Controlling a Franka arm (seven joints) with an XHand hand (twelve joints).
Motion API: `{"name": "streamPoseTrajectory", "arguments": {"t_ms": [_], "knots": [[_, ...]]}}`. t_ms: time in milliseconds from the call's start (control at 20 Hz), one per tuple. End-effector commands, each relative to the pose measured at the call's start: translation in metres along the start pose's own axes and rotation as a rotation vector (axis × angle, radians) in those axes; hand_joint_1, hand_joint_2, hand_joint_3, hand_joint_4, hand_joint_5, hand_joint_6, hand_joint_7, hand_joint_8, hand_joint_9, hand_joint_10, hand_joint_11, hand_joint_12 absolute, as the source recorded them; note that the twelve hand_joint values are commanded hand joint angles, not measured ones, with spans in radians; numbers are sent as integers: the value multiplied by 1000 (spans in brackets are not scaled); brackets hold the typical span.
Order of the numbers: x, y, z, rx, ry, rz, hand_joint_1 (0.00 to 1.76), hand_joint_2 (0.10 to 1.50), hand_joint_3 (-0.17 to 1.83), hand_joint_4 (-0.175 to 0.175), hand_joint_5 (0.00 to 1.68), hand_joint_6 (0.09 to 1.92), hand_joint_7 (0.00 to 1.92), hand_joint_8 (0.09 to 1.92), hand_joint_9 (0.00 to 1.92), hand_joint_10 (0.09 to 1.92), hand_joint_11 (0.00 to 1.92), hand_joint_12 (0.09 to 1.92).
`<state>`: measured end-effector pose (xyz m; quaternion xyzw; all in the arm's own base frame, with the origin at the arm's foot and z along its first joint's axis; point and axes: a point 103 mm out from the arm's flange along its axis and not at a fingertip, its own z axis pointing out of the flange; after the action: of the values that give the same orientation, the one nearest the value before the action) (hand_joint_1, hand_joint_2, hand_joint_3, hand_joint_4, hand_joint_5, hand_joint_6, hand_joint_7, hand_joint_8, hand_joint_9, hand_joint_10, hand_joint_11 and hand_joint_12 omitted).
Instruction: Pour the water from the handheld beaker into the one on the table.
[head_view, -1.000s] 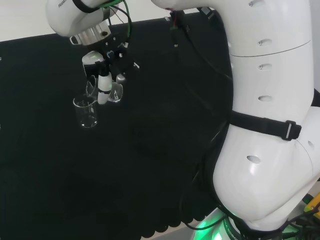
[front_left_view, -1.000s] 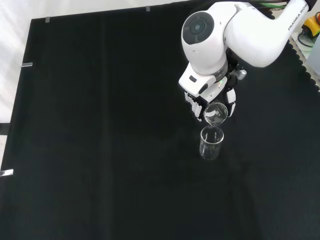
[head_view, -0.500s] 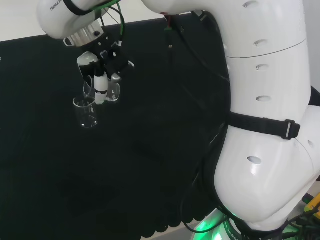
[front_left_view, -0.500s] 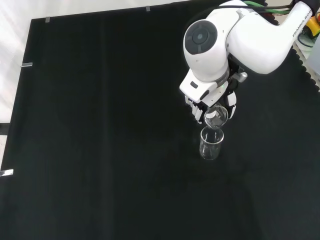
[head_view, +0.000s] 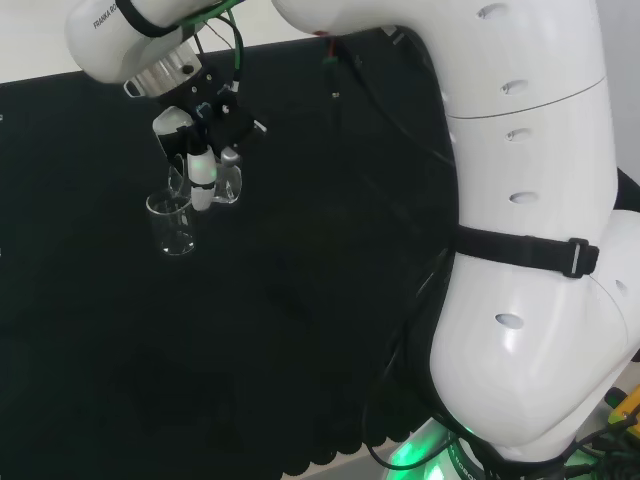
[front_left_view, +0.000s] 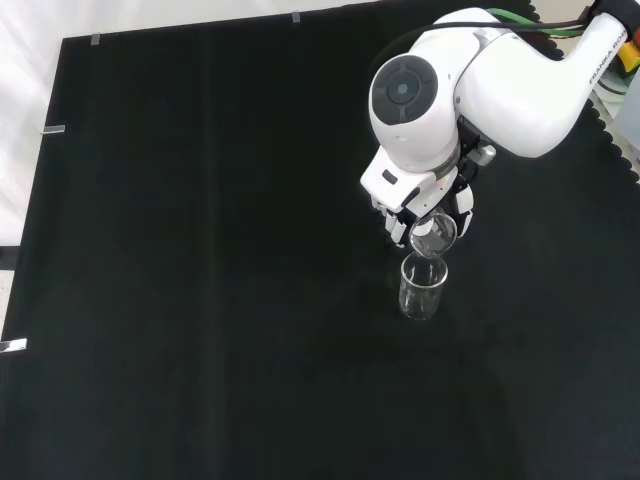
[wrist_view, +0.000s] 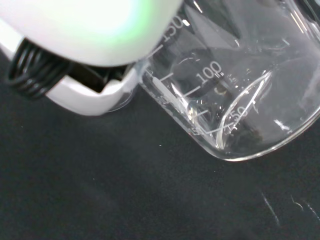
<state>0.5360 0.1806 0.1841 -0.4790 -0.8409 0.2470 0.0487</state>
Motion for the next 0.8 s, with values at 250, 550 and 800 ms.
{"name": "streamPoseTrajectory", "arguments": {"t_ms": [250,550,800], "knots": [[2,-1,-3,24,-53,13,1434,601,639,-175,1362,455,1369,553,1579,87,1325,687],[3,-2,-5,40,-74,17,1434,601,640,-175,1362,454,1370,552,1579,87,1326,684],[3,-3,-7,50,-90,23,1434,600,640,-175,1363,453,1370,552,1579,87,1329,683]]}}
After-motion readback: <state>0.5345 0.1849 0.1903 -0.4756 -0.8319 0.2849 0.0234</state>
